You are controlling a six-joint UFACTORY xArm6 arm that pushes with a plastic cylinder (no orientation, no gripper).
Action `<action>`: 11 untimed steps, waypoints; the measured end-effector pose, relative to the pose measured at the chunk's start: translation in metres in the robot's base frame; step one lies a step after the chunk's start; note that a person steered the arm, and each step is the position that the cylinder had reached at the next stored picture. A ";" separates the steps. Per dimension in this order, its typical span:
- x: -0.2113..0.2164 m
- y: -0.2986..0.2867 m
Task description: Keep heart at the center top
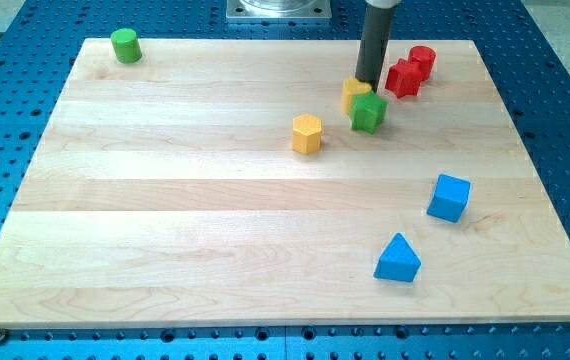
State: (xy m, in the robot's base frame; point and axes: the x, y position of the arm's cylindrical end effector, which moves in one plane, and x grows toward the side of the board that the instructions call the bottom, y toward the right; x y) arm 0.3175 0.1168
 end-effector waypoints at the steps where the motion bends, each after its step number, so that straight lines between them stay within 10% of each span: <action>1: 0.003 0.037; 4: -0.035 -0.111; 7: 0.033 -0.176; 11: -0.056 -0.123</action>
